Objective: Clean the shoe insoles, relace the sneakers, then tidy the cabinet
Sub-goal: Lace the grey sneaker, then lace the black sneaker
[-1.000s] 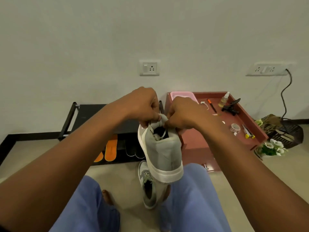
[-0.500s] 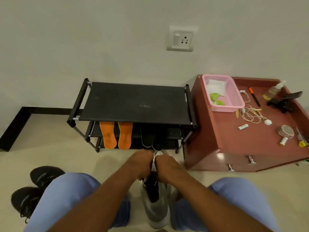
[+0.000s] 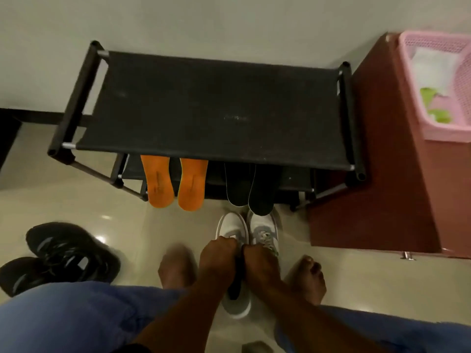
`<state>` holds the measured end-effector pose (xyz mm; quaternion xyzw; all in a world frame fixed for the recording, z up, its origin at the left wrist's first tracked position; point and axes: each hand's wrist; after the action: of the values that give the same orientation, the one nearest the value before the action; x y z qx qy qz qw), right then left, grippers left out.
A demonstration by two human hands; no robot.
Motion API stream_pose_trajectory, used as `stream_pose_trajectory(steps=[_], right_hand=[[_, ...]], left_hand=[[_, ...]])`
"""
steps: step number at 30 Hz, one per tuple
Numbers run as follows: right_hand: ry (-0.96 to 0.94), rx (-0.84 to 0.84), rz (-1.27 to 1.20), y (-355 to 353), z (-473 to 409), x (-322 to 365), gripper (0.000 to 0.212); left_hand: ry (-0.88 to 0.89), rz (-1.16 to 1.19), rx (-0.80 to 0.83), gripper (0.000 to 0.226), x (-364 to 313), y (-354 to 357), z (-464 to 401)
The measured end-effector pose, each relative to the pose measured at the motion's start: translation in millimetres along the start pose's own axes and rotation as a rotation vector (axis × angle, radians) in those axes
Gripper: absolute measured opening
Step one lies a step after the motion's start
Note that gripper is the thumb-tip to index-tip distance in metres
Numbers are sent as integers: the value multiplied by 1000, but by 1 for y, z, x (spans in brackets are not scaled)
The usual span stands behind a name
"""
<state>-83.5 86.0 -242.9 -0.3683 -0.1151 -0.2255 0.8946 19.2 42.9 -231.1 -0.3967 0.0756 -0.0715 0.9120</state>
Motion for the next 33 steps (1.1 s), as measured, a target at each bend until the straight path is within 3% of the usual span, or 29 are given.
stream_pose_trajectory(steps=[8, 18, 21, 25, 27, 33], right_hand=[[93, -89, -65, 22, -52, -10, 24], [63, -48, -93, 39, -63, -17, 24], [42, -13, -54, 29, -57, -10, 22], [-64, -12, 60, 5, -44, 7, 20], [-89, -4, 114, -14, -39, 23, 25], [-247, 31, 188, -54, -27, 100, 33]], left_hand=[[-98, 174, -52, 9, 0, 21, -33], [-168, 278, -32, 27, -3, 38, -38], [-121, 156, 132, 23, -1, 23, -42], [59, -67, 502, 45, 17, -19, -37], [43, -52, 624, 44, 40, -54, -27], [-151, -34, 514, 42, 158, -158, 14]])
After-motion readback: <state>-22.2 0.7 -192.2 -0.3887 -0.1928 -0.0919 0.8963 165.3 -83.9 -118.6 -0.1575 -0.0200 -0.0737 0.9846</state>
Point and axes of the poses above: each hand's wrist, its own z-axis away from the middle knuckle, its own y-axis out of the palm, x = y × z, and after that the axes turned 6 degrees about -y, right-handed
